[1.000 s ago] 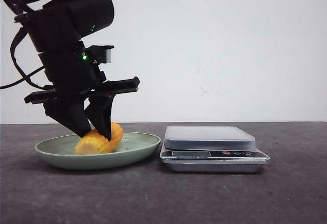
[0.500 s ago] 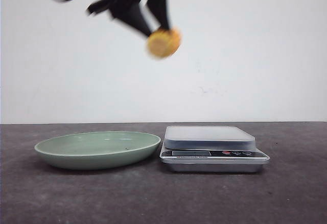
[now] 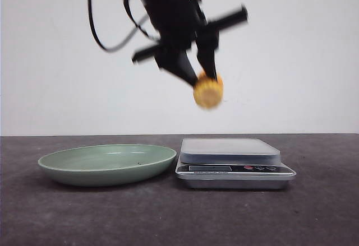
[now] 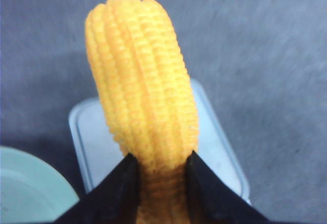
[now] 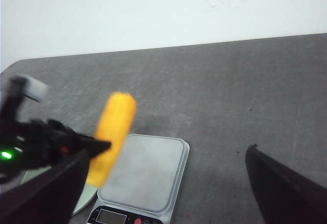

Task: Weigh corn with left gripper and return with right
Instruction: 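Lift the corn with the left gripper and carry it toward the scale, then lower the corn onto the scale platform and open the left gripper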

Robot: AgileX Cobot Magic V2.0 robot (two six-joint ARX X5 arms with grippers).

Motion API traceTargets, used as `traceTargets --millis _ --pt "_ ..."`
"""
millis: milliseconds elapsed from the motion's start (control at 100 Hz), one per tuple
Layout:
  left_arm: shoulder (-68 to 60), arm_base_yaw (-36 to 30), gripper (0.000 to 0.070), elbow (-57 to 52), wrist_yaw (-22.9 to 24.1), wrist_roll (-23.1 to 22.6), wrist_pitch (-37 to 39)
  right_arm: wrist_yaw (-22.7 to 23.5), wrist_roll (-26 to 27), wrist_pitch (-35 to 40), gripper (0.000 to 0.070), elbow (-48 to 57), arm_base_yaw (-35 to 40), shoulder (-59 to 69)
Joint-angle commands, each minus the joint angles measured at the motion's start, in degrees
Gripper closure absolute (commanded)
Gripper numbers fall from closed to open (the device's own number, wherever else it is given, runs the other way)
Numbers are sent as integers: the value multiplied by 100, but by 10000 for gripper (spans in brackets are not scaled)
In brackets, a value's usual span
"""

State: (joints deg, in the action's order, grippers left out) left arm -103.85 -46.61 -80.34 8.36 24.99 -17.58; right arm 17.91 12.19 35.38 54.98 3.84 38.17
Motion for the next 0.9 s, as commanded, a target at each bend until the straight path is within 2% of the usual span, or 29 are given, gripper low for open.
traceTargets --millis 0,270,420,470,570,610,670,890 --pt "-221 -118 693 -98 -79 155 96 11 -44 -22 80 109 22 17" --pt "-723 -151 693 -103 -258 168 90 11 -42 31 80 107 22 17" --pt "-787 -151 652 -103 -284 166 105 13 -42 122 80 107 22 17" --pt "-787 -153 585 -103 -284 166 151 13 -42 122 80 107 22 17" --pt "-787 -166 347 -103 -293 168 247 13 -42 131 80 107 22 17" --pt "-787 -168 290 -103 -293 168 245 13 -42 140 80 107 22 17" --pt "-787 -168 265 -103 -299 166 232 13 -44 164 80 107 22 17" --pt "-702 -203 264 -232 -330 118 72 13 -63 216 80 107 22 17"
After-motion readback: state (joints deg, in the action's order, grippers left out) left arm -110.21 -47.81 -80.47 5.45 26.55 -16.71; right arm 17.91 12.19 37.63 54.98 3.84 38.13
